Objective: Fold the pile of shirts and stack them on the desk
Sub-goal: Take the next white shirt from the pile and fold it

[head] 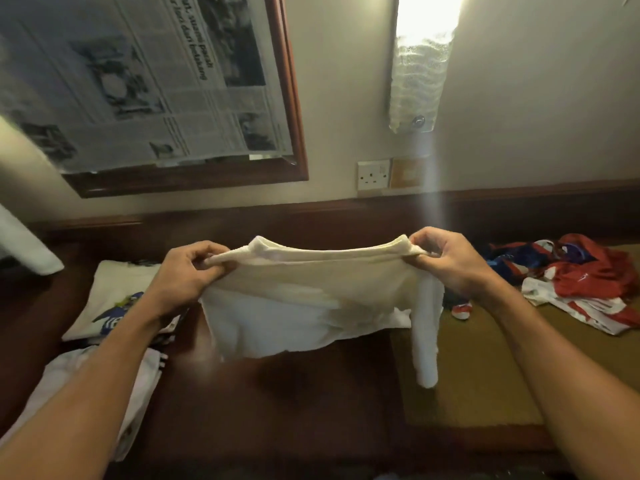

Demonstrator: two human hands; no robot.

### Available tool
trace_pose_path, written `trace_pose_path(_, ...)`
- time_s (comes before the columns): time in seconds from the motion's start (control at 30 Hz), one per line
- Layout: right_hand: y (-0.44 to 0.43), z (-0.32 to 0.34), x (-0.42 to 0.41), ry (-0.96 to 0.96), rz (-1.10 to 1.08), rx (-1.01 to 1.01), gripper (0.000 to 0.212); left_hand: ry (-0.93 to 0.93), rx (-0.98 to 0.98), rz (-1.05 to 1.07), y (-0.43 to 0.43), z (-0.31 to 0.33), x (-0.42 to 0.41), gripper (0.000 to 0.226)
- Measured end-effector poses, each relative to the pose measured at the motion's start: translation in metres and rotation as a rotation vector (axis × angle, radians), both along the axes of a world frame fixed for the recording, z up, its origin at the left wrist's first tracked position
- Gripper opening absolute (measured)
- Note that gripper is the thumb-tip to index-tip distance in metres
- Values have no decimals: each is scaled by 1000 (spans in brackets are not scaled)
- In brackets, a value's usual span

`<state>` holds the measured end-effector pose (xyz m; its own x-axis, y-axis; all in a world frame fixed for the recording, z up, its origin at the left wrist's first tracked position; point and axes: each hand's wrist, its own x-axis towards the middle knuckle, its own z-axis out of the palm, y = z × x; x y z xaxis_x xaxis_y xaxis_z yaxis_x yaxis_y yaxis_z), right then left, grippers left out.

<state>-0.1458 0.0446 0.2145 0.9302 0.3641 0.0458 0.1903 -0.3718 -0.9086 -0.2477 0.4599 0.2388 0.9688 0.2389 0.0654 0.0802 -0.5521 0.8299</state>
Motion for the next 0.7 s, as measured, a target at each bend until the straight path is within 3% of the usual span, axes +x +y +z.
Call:
trace_pose_path(0.17, 24, -6, -11, -76, -106, 24, 11, -65, -18, 45, 15, -10, -19, 12)
trace_pose_path(0.33, 32, -10, -20, -278, -237, -48, 11, -206, 104, 109, 30, -18, -24, 27)
trace_pose_path(0.43, 31, 5, -17, -357, -267, -138, 13, -281, 191, 136, 35, -6, -17, 24)
trace_pose_path(0.5, 29, 23, -3, -339, -278, -138, 12, -298, 276, 128, 42, 11, -5, 15)
trace_pose_path(0.63, 32, 91, 34, -126, -195, 81, 17, -330, 302, 37, 53, 71, 32, 10)
trace_pose_path(0.7, 31, 135, 45, -152, -146, 77, 20, -351, 269, 29, 57, 109, 47, 11)
